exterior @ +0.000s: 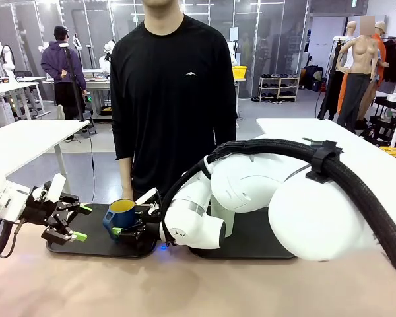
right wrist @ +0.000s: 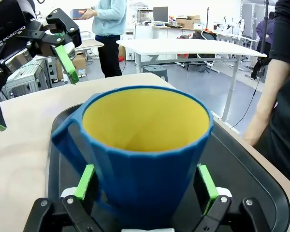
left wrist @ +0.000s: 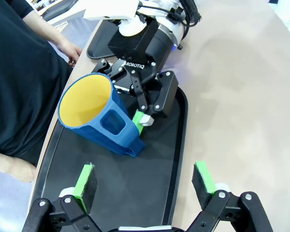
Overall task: Sort and store the cups by type.
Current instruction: Pick up the Handle plastic cup and place it into the empty Flat Tray.
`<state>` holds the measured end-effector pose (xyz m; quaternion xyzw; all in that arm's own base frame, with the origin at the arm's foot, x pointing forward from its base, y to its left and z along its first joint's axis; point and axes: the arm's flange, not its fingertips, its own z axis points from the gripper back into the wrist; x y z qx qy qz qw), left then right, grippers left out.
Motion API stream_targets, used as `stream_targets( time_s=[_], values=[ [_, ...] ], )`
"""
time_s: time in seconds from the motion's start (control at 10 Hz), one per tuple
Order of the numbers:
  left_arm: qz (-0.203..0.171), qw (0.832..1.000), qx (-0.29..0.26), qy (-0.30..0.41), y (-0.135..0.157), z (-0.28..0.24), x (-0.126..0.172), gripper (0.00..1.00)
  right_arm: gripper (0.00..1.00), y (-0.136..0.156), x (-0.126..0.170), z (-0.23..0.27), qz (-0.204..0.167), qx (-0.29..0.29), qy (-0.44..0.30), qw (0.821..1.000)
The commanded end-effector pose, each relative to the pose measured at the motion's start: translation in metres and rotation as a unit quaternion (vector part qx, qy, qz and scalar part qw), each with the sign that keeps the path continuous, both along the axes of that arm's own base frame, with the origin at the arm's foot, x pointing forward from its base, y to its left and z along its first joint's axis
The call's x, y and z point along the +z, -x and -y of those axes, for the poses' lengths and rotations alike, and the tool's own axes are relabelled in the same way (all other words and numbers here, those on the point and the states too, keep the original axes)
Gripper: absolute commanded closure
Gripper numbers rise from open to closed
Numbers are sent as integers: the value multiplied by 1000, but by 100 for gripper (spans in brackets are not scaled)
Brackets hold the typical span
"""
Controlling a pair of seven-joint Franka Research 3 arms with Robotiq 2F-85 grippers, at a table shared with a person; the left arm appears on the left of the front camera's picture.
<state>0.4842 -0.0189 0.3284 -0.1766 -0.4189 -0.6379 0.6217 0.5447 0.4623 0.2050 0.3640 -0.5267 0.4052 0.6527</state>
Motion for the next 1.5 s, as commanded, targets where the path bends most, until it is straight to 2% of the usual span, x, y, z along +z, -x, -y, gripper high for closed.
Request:
stream_targets(
  time_s=[0.0,0.5,1.4],
  values=[
    [1,1000,-5,7,0,-1,1,0,0,14,5,15,-9,7,-1,1000],
    [1,1000,-5,7,0,-1,1,0,0,37,11,40,-8,-7,16,1000],
    [1,1000,-5,7,0,-1,1,0,0,69,30,65,-17,13,73,997]
  ],
)
